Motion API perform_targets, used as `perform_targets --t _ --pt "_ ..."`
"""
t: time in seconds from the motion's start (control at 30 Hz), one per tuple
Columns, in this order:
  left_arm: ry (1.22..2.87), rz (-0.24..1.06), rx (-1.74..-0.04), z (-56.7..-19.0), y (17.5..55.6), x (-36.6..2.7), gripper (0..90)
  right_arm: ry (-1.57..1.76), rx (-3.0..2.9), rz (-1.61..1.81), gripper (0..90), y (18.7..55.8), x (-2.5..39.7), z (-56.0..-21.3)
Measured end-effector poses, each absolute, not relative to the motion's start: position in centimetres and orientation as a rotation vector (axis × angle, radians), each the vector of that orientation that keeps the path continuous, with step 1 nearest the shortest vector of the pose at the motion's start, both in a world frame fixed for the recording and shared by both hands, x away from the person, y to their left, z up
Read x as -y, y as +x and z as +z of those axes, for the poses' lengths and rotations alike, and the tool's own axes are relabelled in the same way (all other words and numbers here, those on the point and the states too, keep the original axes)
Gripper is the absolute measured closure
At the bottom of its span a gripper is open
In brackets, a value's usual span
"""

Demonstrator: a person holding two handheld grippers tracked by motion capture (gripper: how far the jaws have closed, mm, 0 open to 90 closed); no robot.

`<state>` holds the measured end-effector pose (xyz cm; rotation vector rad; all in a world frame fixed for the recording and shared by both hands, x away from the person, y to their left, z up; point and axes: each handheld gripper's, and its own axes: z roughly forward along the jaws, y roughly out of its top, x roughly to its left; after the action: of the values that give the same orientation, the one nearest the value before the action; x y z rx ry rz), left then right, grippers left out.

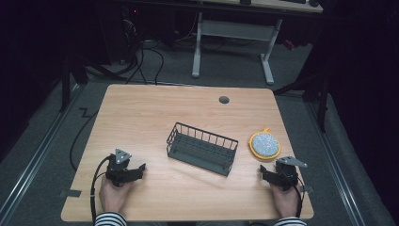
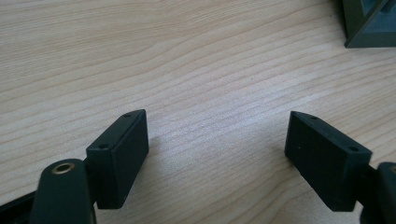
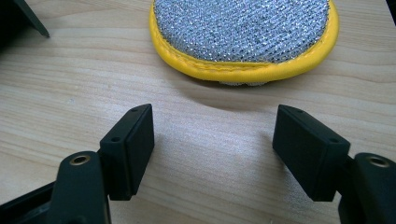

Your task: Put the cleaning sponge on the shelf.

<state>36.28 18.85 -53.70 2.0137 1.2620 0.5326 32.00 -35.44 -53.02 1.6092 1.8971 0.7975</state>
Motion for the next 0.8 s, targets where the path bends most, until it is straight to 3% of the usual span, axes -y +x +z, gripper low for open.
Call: perform_targets --t 0.8 --pt "2.009 0.535 -1.264 -53.7 36.3 -18.9 22.4 1.64 -1.92 0.832 33.5 30.7 36.3 -52.6"
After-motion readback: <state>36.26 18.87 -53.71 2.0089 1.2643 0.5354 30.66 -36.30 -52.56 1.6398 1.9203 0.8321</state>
